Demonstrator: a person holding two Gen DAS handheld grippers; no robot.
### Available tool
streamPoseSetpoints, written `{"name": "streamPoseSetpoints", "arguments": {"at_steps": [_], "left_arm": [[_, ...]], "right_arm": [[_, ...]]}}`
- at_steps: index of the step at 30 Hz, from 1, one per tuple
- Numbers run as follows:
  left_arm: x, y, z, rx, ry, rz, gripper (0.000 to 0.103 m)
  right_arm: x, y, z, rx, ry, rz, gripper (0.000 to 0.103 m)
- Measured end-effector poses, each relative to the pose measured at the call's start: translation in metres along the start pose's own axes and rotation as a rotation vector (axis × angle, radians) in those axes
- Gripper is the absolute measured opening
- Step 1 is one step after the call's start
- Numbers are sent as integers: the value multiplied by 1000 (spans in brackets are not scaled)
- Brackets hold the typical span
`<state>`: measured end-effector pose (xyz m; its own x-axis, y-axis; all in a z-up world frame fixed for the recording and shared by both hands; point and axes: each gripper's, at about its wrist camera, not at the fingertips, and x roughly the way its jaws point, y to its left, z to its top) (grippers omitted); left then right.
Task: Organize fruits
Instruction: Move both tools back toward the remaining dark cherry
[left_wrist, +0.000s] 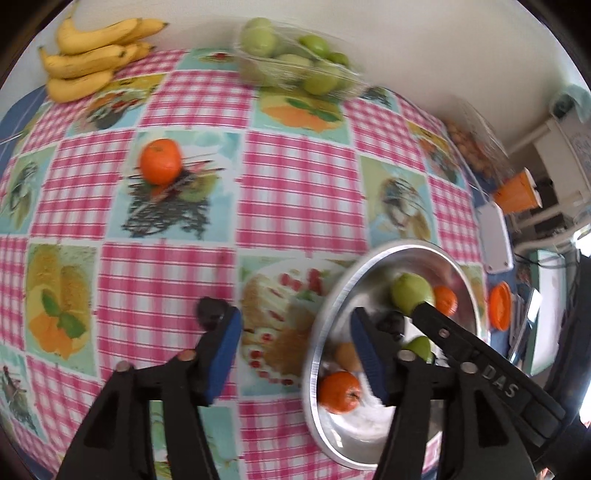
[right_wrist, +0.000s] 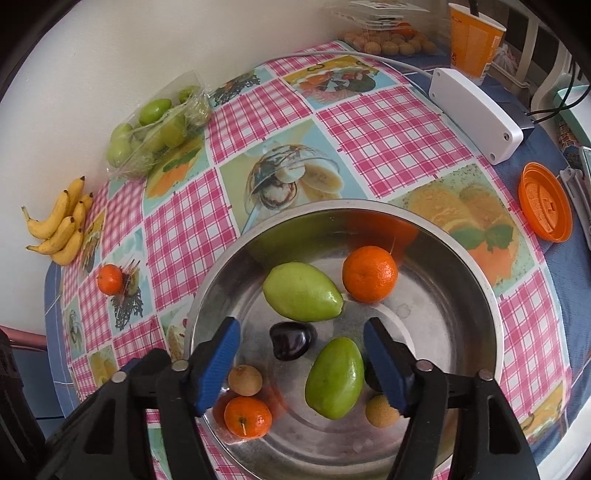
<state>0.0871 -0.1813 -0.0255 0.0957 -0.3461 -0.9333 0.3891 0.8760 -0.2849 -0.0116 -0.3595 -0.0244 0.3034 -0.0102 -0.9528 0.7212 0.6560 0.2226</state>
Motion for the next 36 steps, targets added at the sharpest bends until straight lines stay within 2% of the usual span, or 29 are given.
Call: {"name": "streamPoseSetpoints", "arguments": {"at_steps": [4, 9, 15, 20, 22, 30, 36], "left_arm": [[-2, 16, 3, -27, -19, 61, 73], [-2, 34, 3, -62, -37, 113, 80], [-5, 39, 2, -66, -65, 158, 87], [-5, 39, 3, -57, -90, 198, 88], [-5, 39, 3, -52, -100, 208, 94], [-13, 47, 6, -71, -129, 201, 94], [-21, 64, 5, -118, -136, 176, 95]], "right_arm": [[4, 2, 1, -20, 3, -16, 81], [7, 4, 1, -40, 4, -28, 95], [7, 3, 2, -42, -3, -33, 102], [6, 2, 1, -41, -13, -41, 103], [5, 4, 0, -46, -17, -40, 103], [-2, 12, 0, -77, -65, -18, 103], [-2, 14, 0, -94, -67, -39, 103]]}}
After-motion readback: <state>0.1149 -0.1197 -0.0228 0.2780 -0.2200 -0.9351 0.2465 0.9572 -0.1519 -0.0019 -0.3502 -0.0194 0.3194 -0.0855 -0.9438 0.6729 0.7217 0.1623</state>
